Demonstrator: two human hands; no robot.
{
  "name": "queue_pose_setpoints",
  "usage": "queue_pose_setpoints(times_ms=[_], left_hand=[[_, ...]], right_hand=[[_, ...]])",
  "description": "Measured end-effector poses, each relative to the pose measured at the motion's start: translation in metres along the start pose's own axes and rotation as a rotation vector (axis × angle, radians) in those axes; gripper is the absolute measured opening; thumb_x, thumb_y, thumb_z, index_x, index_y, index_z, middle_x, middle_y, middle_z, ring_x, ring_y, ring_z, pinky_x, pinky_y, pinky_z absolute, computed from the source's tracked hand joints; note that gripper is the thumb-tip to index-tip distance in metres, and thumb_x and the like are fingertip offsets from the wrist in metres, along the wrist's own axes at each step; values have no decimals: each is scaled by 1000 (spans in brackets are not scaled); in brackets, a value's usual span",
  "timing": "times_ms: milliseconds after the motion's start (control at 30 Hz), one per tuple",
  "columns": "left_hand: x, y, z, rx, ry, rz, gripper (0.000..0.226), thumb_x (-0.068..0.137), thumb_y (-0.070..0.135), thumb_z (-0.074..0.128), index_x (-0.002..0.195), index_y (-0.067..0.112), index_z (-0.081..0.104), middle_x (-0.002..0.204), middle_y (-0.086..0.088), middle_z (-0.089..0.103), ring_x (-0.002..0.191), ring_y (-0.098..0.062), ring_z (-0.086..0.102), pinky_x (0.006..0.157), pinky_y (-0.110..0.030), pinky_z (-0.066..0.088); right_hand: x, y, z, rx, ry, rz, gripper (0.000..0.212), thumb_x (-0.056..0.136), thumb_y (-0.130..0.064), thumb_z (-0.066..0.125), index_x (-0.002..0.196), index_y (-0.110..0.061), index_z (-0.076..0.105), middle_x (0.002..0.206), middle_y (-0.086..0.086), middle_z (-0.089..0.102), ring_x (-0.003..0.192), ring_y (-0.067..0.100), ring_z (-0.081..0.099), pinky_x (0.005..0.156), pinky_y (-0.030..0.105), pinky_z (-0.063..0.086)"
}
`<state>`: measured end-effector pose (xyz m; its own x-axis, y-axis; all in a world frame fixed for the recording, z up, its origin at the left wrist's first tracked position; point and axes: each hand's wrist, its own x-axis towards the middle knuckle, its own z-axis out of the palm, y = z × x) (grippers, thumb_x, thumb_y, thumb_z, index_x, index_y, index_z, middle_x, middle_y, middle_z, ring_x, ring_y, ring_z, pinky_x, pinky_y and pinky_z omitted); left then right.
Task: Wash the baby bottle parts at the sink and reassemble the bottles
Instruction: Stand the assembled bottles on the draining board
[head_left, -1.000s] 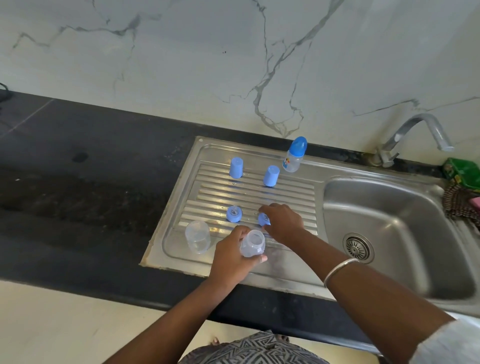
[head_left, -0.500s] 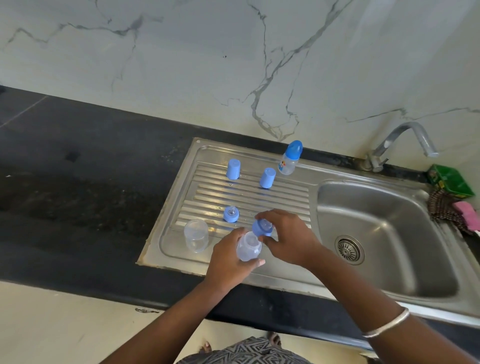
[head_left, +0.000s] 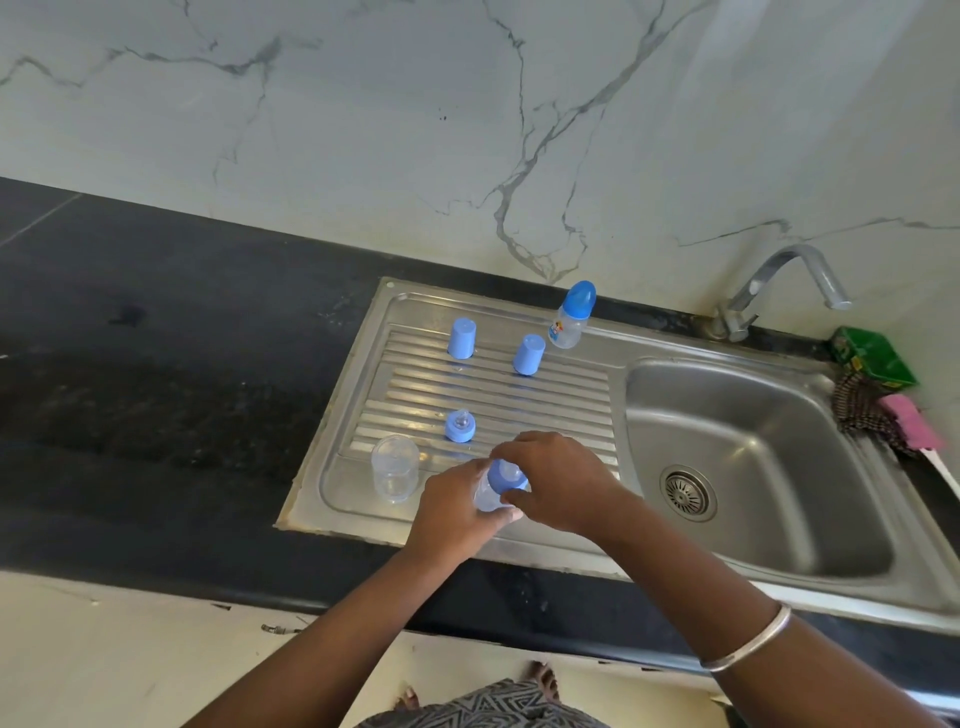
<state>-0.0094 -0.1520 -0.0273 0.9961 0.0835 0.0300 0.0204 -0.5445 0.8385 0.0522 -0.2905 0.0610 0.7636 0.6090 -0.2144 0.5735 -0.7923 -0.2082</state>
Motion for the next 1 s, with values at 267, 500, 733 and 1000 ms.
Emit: queue_pose_setpoints(times_ms=[267,500,733,1000], left_hand=[[2,-2,-1,30,-6,-18,44,69,41,84,109,32,71,97,20,73,90,5,63,83,-8,41],[4,-5,-1,59,13,58,48,71,39,84,115,27,69,106,12,74,97,-5,66,89,-20,50],[4,-6,0,54,-1,-10,40,65,47,85,100,41,67,93,26,67,86,14,58,80,-1,36],[5,-9,0,70,3,64,47,71,41,85,112,27,69,106,12,73,98,-4,65,86,-8,42]], right_hand=[[2,-9,8,-2,82,234,52,80,-73,59,73,-25,39,71,-8,42,66,17,48,52,28,32],[-2,-13,0,80,50,127,28,73,-28,65,101,-25,58,87,-5,54,78,20,58,67,34,55],[1,-13,5,5,125,308,53,81,-70,57,67,-22,39,68,-5,45,59,11,44,48,26,30],[0,-16,2,60,61,173,20,77,-30,64,94,-25,55,84,-5,48,74,20,55,51,24,34]])
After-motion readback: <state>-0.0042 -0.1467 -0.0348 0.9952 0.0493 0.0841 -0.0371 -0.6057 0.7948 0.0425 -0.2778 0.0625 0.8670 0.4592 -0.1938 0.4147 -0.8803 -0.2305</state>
